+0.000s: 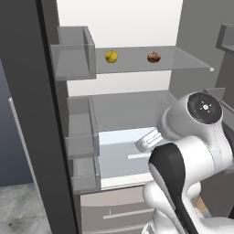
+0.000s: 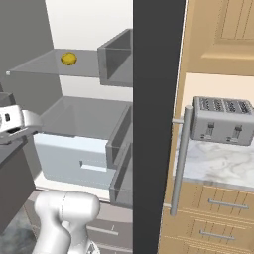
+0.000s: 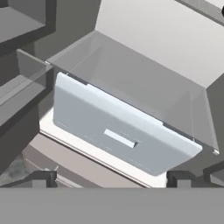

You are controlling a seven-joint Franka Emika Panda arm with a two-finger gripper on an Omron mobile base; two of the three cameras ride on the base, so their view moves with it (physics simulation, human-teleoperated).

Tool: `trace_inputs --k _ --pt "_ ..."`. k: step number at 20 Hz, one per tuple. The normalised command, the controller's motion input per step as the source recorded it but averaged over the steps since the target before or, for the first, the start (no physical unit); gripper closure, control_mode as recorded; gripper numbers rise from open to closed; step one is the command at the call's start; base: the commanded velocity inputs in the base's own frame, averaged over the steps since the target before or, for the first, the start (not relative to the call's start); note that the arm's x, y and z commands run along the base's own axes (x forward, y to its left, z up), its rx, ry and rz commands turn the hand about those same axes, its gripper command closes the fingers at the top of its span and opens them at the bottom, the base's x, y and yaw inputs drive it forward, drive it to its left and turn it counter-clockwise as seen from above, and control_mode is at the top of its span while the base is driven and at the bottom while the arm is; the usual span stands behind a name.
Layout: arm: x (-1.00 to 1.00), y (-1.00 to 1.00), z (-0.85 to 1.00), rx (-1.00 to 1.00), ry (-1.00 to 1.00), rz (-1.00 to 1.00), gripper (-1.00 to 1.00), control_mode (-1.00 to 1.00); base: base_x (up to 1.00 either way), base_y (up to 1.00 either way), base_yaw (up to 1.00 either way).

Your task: Gather the lemon and mushroom from the fridge and place them on a tray on the dining counter. Then gather the steak and fish from the fridge and place them on the other tray.

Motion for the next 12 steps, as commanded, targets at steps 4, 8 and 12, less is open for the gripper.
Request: trace_inputs --k 4,8,12 --pt "0.14 -0.29 0.04 0.08 0.0 0.0 -1.0 -1.0 0.0 0.0 0.0" --pt "0.0 -0.42 0.0 0.08 0.0 -0.05 -1.0 -1.0 0.0 0.0 0.0" --pt "0.0 -0.4 0.01 0.08 0.0 -0.07 -1.0 -1.0 0.0 0.0 0.0"
